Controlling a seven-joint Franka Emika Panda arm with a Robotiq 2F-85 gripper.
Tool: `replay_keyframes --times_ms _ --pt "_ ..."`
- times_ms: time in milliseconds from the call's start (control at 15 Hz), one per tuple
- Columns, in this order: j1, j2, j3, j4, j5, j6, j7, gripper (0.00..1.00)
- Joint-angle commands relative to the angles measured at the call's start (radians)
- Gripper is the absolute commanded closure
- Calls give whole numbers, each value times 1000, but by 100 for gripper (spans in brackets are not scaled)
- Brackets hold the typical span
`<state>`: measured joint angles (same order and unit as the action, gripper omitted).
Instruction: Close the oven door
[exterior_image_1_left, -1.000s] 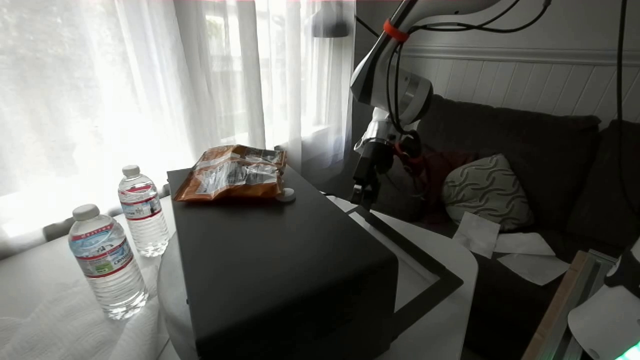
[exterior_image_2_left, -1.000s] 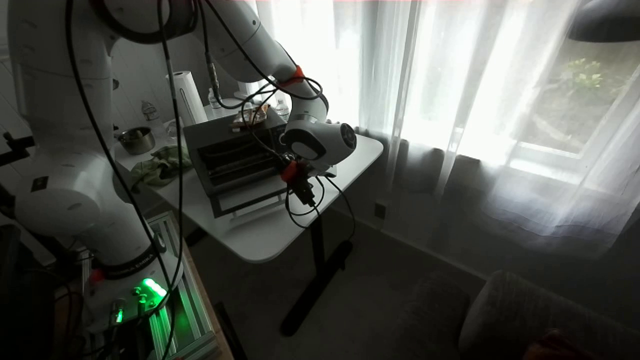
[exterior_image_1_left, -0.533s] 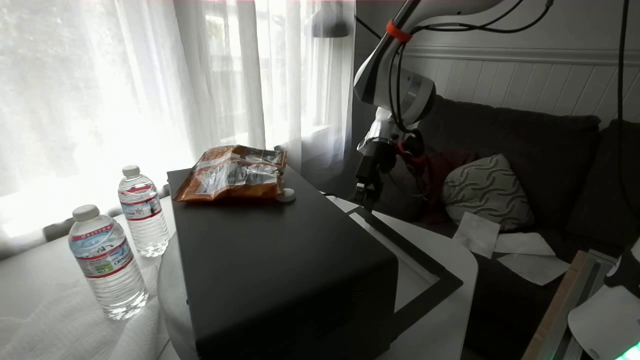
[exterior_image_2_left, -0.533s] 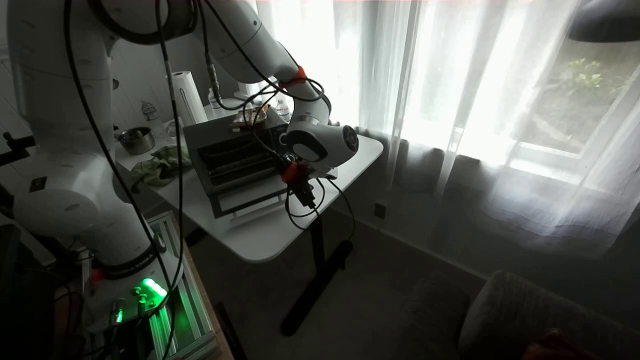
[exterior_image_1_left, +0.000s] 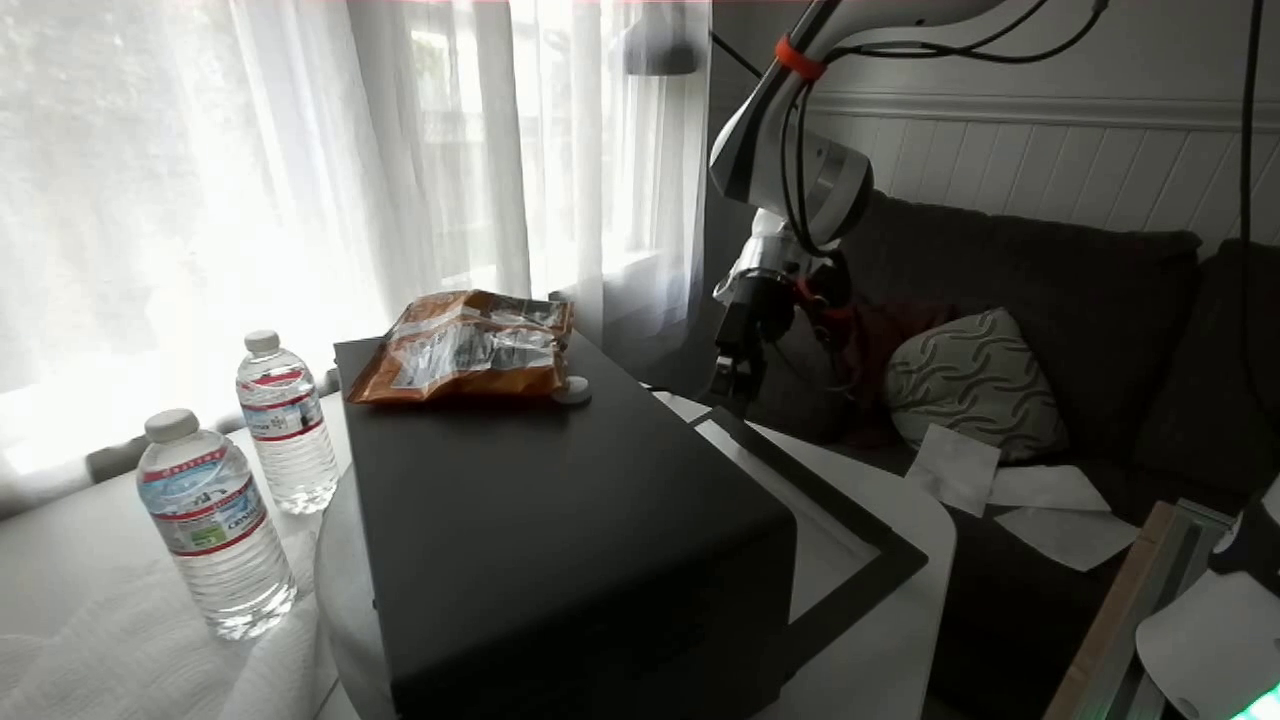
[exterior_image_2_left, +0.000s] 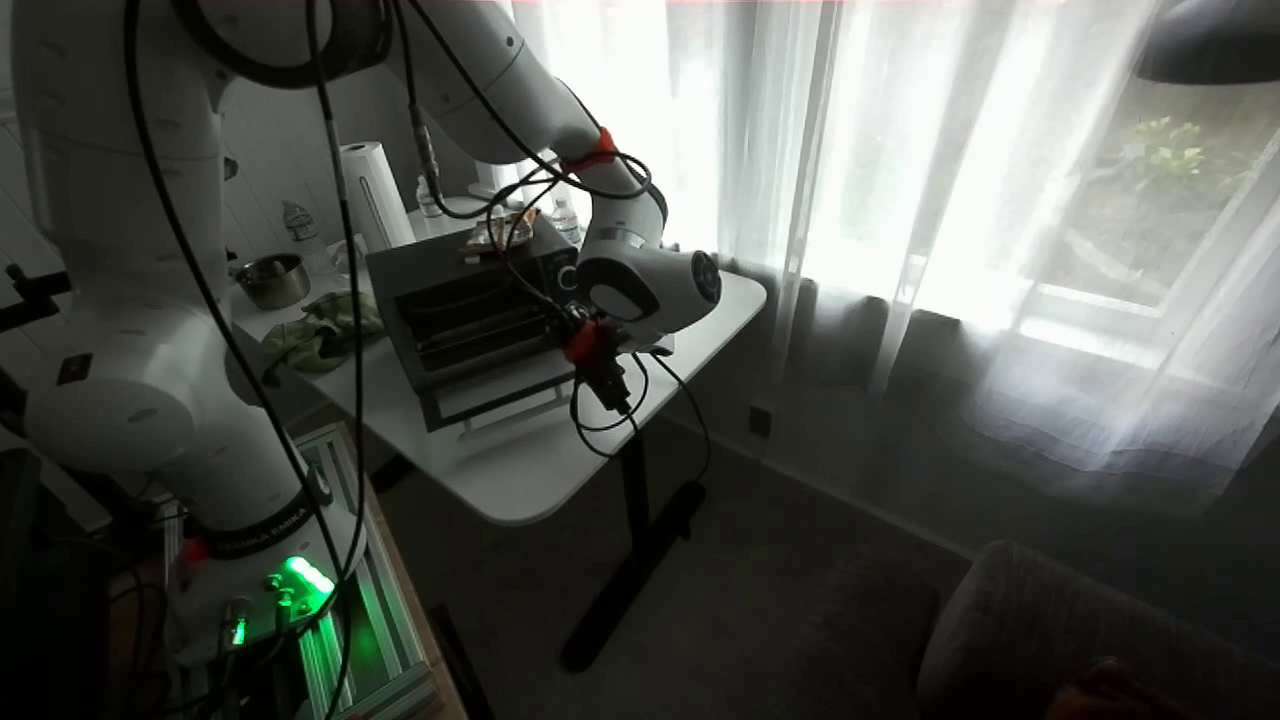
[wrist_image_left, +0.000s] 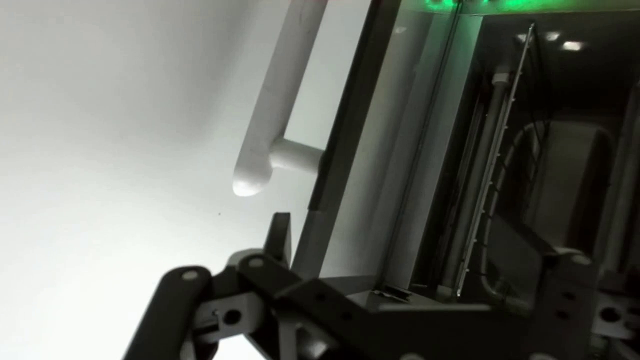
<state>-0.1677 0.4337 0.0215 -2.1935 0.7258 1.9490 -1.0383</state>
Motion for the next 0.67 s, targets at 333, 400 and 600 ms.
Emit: replay_keyframes --times_ms 333,400,600 --pt "3 -162 7 -87 46 -93 -119 0" --pt "6 -179 7 -97 55 -95 -138 0" --pt "22 -217 7 -113 59 -111 -187 0"
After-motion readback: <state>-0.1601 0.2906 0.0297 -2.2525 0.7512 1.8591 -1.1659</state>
